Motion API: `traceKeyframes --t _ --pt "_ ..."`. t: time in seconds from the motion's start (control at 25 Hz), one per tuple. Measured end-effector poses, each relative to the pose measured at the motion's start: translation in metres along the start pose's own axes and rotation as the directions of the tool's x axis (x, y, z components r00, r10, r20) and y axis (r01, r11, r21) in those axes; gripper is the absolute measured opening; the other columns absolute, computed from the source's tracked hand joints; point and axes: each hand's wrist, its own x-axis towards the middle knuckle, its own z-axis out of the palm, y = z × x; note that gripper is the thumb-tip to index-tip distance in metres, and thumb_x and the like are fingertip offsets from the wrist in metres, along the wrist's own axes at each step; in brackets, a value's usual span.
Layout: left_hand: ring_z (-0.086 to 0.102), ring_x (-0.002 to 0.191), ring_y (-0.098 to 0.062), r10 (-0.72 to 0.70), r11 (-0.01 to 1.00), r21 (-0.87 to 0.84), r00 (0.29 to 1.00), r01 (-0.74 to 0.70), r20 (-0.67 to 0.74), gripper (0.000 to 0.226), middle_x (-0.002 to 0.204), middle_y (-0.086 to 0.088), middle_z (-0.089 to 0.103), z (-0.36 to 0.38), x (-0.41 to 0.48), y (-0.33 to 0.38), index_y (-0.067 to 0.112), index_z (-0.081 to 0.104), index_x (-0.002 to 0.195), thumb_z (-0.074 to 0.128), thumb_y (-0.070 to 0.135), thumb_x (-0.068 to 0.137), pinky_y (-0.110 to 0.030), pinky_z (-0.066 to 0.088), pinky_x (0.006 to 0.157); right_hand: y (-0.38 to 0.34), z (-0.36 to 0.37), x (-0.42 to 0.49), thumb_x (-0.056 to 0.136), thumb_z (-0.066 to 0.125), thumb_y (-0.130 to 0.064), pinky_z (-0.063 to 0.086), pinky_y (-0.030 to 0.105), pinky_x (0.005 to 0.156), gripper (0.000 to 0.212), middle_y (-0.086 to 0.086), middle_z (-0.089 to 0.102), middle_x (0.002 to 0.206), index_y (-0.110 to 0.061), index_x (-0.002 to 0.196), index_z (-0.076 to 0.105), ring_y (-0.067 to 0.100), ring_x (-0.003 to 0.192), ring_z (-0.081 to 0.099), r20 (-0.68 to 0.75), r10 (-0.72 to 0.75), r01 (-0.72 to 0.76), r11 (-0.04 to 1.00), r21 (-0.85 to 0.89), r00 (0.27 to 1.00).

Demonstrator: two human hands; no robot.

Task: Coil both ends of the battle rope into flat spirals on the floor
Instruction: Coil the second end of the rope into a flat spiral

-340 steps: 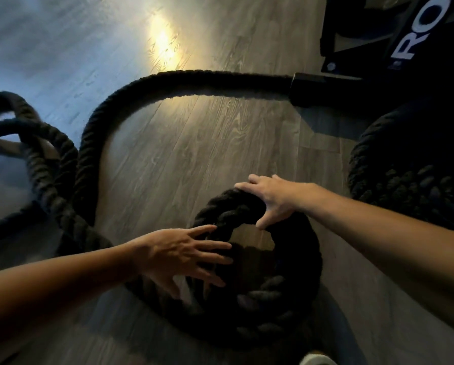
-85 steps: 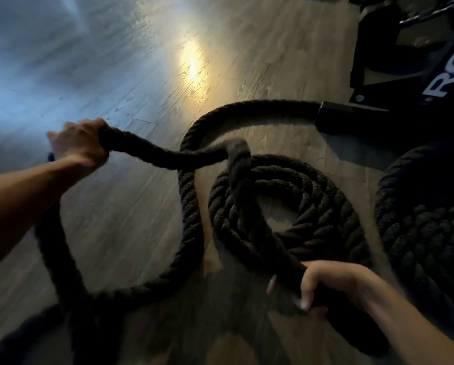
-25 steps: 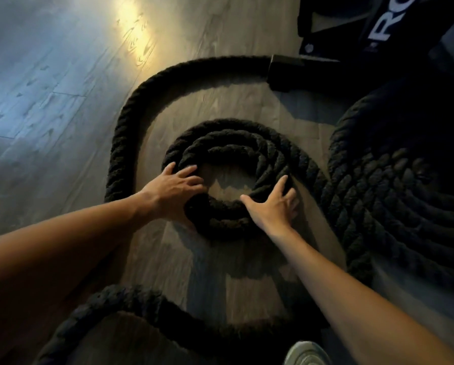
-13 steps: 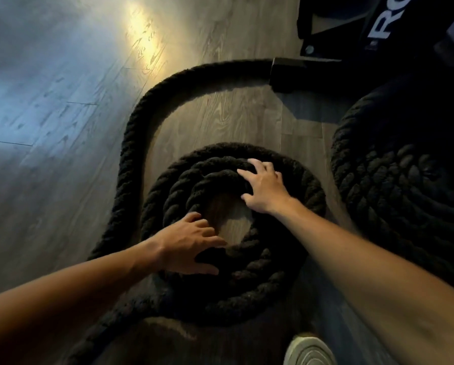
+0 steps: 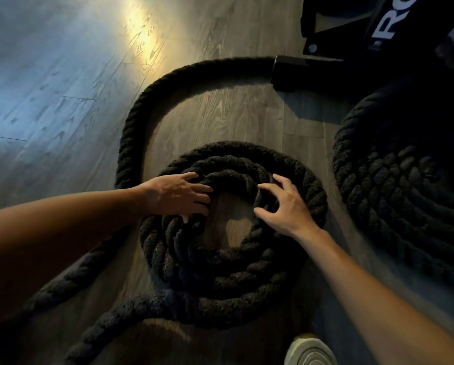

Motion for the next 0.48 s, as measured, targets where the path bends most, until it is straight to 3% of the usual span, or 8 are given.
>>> traceKeyframes --t 0.08,0.16,0.2,0.28,0.36,0.48 --pt "0.048 0.126 -0.022 -0.025 0.999 0.016 0.986 0.028 -0.165 0.053 0.125 0.003 0.056 0.003 0.000 0.020 0.027 0.051 0.126 0.031 0.066 0.097 -0.043 0.042 0.096 0.006 -0.005 -0.003 0.079 0.063 -0.049 0.038 0.051 0.107 0.053 0.008 0.051 0.141 -0.024 0.125 0.065 0.033 0.129 0.044 -0.209 0.057 -0.069 0.996 -0.053 0.976" --pt "0.056 0.099 -0.024 -0.108 0.994 -0.030 0.939 0.104 -0.327 0.053 0.104 0.000 0.060 0.007 0.003 0.048 0.022 0.055 0.108 0.030 0.068 0.097 -0.041 0.042 0.082 0.012 -0.001 -0.012 0.085 0.059 -0.047 0.030 0.057 0.109 0.051 0.013 0.048 0.145 -0.022 0.129 0.062 0.037 0.130 0.040 -0.394 0.146 -0.256 0.936 -0.241 0.907" --pt "0.057 0.091 -0.025 -0.167 0.986 -0.073 0.918 0.151 -0.361 0.053 0.097 -0.001 0.062 0.004 0.005 0.061 0.020 0.056 0.102 0.033 0.068 0.097 -0.041 0.042 0.078 0.015 0.005 -0.019 0.090 0.056 -0.044 0.026 0.059 0.111 0.053 0.015 0.042 0.151 -0.019 0.137 0.056 0.038 0.136 0.036 -0.411 0.189 -0.322 0.904 -0.282 0.892" --pt "0.060 0.082 -0.027 -0.298 0.953 -0.154 0.901 0.261 -0.316 0.054 0.087 -0.003 0.065 -0.006 0.013 0.077 0.018 0.057 0.097 0.035 0.066 0.095 -0.040 0.041 0.075 0.018 0.017 -0.033 0.098 0.048 -0.032 0.025 0.056 0.116 0.058 0.015 0.025 0.162 -0.011 0.151 0.037 0.036 0.146 0.025 -0.341 0.238 -0.335 0.905 -0.261 0.909" --pt "0.064 0.083 -0.029 -0.461 0.874 -0.261 0.870 0.410 -0.176 0.058 0.087 -0.005 0.069 -0.019 0.025 0.086 0.017 0.058 0.098 0.030 0.068 0.095 -0.040 0.039 0.078 0.013 0.023 -0.042 0.097 0.043 -0.016 0.025 0.050 0.119 0.065 0.015 0.013 0.166 -0.007 0.157 0.021 0.036 0.149 0.018 -0.256 0.262 -0.313 0.931 -0.186 0.931" --pt "0.068 0.094 -0.030 -0.606 0.729 -0.411 0.795 0.548 -0.014 0.066 0.096 -0.006 0.073 -0.029 0.043 0.102 0.017 0.061 0.102 0.028 0.073 0.093 -0.038 0.044 0.081 -0.005 0.029 -0.058 0.098 0.037 -0.010 0.029 0.045 0.118 0.062 0.009 0.014 0.167 -0.010 0.158 0.022 0.031 0.149 0.022 -0.185 0.243 -0.253 0.967 -0.032 0.952"
